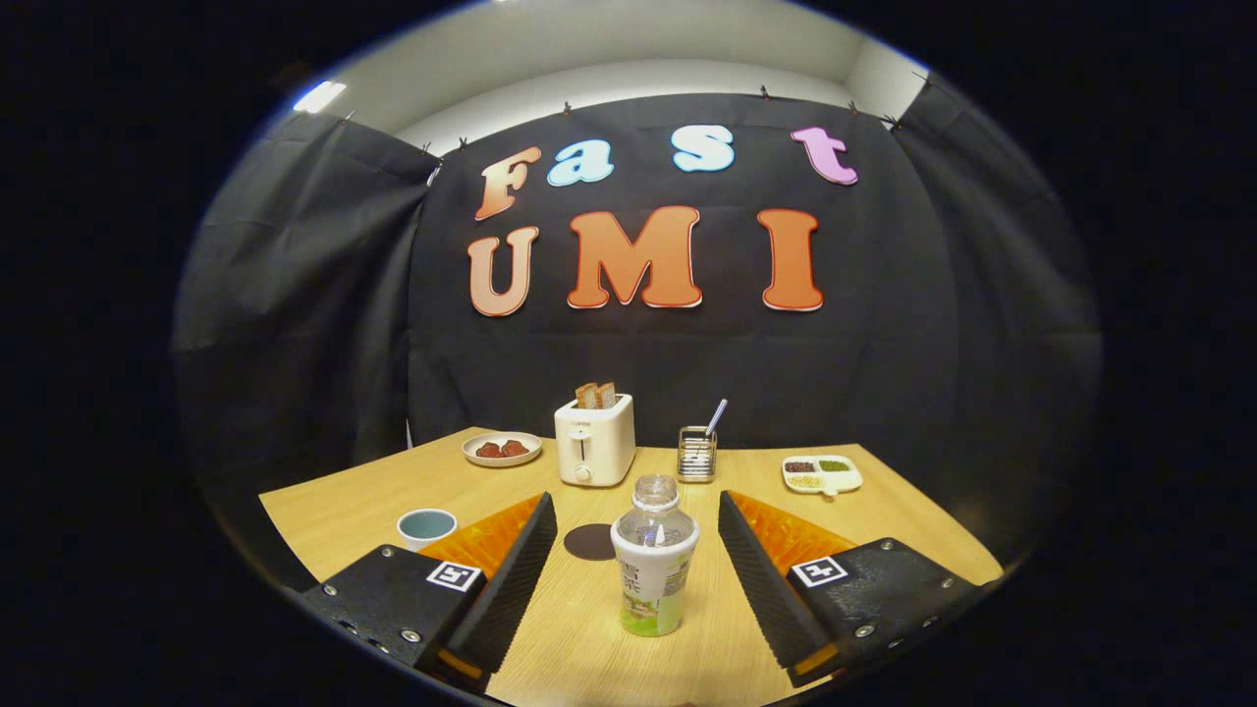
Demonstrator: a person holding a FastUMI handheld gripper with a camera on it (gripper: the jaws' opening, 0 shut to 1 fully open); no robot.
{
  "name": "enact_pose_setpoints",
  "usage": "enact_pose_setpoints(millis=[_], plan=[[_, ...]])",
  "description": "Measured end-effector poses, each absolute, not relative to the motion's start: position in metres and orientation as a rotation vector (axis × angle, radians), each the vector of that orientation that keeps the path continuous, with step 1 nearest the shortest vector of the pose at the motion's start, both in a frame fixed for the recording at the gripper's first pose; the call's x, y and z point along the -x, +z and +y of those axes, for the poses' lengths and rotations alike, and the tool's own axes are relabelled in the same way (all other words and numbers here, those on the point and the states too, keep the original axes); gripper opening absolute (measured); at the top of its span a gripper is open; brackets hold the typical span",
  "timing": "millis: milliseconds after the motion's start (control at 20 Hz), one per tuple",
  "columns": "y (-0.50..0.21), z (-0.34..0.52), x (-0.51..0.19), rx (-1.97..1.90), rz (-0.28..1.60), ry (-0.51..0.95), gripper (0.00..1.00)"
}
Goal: Take the bottle from table, then pour the juice into the cup, finally place the bottle on the coaster
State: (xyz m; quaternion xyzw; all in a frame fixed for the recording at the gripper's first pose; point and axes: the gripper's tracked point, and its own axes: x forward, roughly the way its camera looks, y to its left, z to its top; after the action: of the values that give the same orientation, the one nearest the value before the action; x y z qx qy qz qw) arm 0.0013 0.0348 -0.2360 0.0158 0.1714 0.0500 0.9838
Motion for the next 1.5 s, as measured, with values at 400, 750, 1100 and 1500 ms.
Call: enact_pose_setpoints(millis=[400,750,1100,1500], plan=[[-0.298,0.023,-0.015,-0.027,0.434,0.070,0.99],[-0.334,0.023,-0.025,-0.082,0.487,0.052,0.96],[-0.364,0.025,-0.026,-0.150,0.534,0.030,0.72],[-0.359,0.029,-0.030,-0.062,0.549,0.020,0.62]])
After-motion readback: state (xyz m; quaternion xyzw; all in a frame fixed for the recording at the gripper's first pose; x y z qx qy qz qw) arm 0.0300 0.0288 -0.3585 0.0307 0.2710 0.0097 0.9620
